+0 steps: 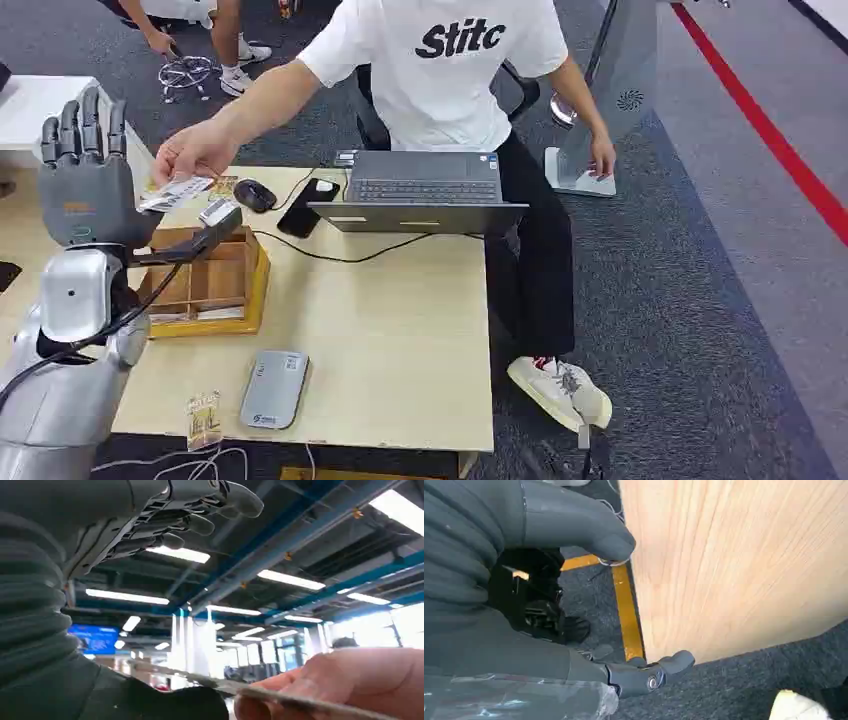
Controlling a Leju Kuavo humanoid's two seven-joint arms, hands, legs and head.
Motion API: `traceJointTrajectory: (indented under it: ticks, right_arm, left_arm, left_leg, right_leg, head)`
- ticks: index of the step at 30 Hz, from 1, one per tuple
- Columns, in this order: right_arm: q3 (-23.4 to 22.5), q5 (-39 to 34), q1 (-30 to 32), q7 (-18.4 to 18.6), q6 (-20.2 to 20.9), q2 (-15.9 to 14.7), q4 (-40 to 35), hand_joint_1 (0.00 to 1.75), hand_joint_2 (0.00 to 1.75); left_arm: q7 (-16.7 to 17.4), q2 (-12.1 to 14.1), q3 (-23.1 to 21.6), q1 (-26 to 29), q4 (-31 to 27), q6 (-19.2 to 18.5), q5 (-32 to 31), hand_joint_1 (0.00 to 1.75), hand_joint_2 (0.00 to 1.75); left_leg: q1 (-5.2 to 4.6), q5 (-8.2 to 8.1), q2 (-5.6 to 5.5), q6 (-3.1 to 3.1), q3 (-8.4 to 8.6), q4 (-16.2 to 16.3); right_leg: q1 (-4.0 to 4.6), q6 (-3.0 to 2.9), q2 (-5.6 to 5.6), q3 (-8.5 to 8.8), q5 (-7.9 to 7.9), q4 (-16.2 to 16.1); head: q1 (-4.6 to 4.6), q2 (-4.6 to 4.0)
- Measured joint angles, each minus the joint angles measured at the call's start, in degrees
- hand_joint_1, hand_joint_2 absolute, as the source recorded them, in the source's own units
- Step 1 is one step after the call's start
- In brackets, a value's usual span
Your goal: Pass the card to the sensor for recognition and then transmit it.
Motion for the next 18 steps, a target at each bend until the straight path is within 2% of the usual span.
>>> traceJointTrajectory:
  ticks: [3,18]
  right_arm:
    - [0.0,-0.2,-0.2,0.1,0.4,0.0,0.1,0.0,1.75]
    - [0.0,-0.2,-0.6,0.2,0.5,0.2,0.4,0.0,1.75]
  left_arm:
    - [2.6,1.0,-0.1,-0.6,0.7,-0.1,-3.1,0.0,1.75]
    - [3.0,2.3,-0.9,-1.7,2.8,-0.1,-3.1,0.0,1.75]
  left_leg:
    - [0.0,0.0,-0.01,0.0,0.0,0.0]
    - [0.0,0.0,-0.02,0.0,-0.02,0.0]
  right_leg:
    - [0.0,0.0,-0.01,0.0,0.0,0.0]
    - [0.0,0.0,-0.02,0.0,0.0,0.0]
  head:
    - [0.0,0.0]
    - [-0.02,0.0]
